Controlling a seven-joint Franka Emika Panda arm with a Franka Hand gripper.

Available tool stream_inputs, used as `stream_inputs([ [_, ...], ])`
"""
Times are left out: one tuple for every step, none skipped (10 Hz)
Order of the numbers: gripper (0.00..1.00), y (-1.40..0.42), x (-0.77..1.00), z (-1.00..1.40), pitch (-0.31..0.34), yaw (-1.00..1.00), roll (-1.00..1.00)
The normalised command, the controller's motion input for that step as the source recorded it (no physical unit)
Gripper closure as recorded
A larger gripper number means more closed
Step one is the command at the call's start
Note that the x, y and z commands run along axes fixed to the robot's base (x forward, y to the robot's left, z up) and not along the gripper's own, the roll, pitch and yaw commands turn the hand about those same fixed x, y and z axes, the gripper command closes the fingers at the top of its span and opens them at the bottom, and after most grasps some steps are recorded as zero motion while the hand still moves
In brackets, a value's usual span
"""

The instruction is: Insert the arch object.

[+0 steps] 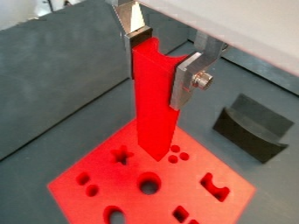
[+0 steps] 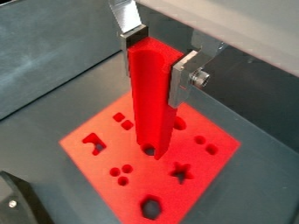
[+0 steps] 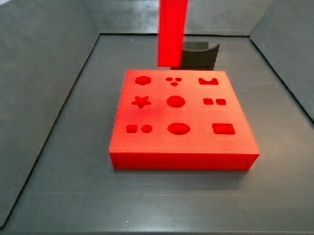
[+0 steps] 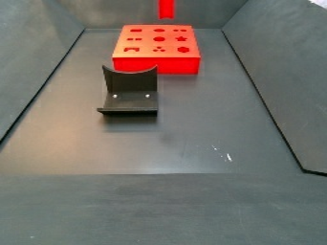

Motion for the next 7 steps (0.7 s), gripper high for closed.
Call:
stream_inputs([
  [1.00, 0.23, 1.00, -0.17, -0.016, -0.06, 0.09],
  [1.00, 0.21, 1.00, -0.23, -0.013, -0.01, 0.13],
  [1.00, 0.23, 1.00, -0.23, -0.014, 0.00, 0.12],
  [1.00, 0.25, 1.00, -0.27, -0.023, 0.00, 0.10],
  [1.00, 0.28, 1.00, -0.29, -0.041, 0.00, 0.08],
  [1.00, 0.29, 1.00, -0.31, -0.059, 0.00, 0.04],
  [1.00, 0.27, 1.00, -0.36, -0.086, 0.00, 0.00],
])
